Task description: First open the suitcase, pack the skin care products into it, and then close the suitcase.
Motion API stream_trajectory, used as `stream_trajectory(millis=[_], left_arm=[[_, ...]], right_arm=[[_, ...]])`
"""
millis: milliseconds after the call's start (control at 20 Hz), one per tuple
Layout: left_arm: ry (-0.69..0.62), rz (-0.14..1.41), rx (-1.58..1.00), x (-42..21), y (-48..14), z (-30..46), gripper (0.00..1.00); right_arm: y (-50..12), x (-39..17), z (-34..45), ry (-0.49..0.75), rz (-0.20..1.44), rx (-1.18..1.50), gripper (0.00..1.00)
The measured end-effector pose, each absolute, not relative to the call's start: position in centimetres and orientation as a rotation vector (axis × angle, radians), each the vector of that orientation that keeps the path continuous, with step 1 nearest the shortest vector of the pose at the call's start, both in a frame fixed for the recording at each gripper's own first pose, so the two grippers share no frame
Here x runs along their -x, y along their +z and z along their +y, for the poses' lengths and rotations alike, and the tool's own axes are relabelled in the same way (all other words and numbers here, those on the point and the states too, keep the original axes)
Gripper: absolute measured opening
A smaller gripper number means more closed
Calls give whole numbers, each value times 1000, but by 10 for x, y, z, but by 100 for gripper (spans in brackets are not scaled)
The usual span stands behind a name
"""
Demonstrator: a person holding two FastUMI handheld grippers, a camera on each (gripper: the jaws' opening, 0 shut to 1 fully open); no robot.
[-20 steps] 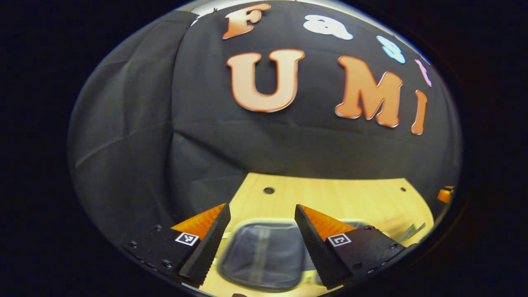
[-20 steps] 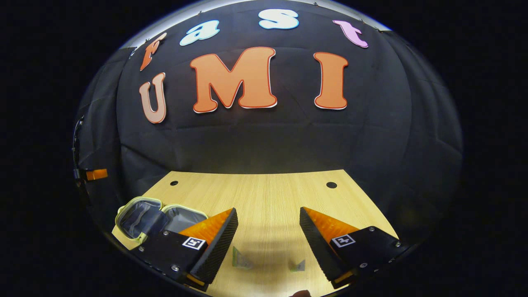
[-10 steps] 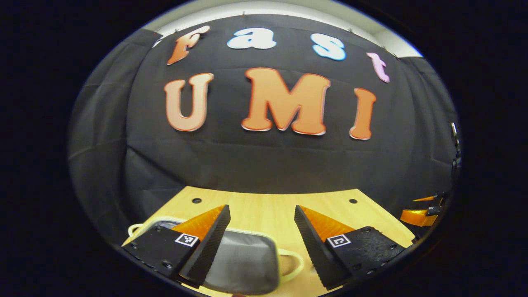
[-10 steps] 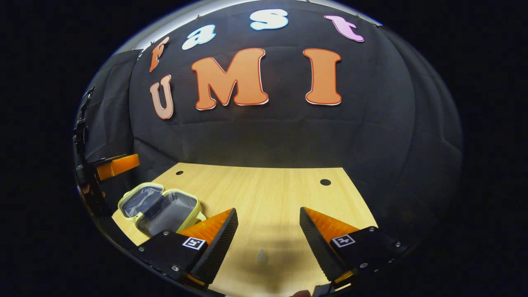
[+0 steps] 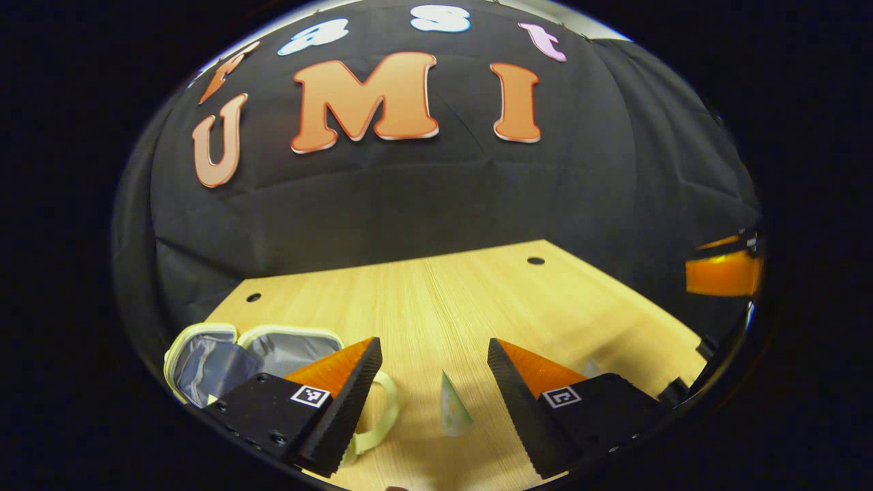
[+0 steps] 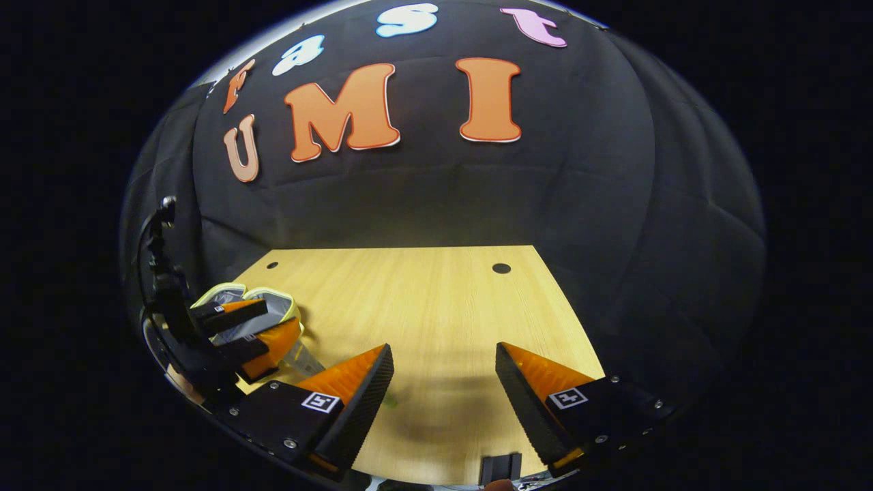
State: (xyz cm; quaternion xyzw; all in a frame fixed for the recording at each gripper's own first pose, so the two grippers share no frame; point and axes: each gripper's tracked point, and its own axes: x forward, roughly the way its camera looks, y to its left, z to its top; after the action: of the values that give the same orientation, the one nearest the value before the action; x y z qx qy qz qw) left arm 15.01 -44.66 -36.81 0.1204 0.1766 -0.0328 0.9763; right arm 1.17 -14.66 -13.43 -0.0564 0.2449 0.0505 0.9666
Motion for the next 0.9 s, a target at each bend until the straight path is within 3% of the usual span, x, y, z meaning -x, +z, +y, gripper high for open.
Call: stream_trajectory(millis=[450, 550, 600, 700, 900], left_arm=[[-29, 488, -232, -146, -469, -433, 97], [-25, 486, -216, -149, -473, -432, 82], [-24, 484, -217, -153, -475, -432, 60], [-35, 478, -233, -152, -473, -434, 43], [-72, 523, -213, -161, -474, -439, 29]], right_arm=[[-153, -4, -158, 88, 557, 162, 96], [-154, -2, -155, 97, 561, 175, 96], [-156, -1, -153, 103, 565, 176, 96], [-158, 1, -149, 109, 574, 175, 96], [-161, 2, -137, 127, 572, 173, 96]])
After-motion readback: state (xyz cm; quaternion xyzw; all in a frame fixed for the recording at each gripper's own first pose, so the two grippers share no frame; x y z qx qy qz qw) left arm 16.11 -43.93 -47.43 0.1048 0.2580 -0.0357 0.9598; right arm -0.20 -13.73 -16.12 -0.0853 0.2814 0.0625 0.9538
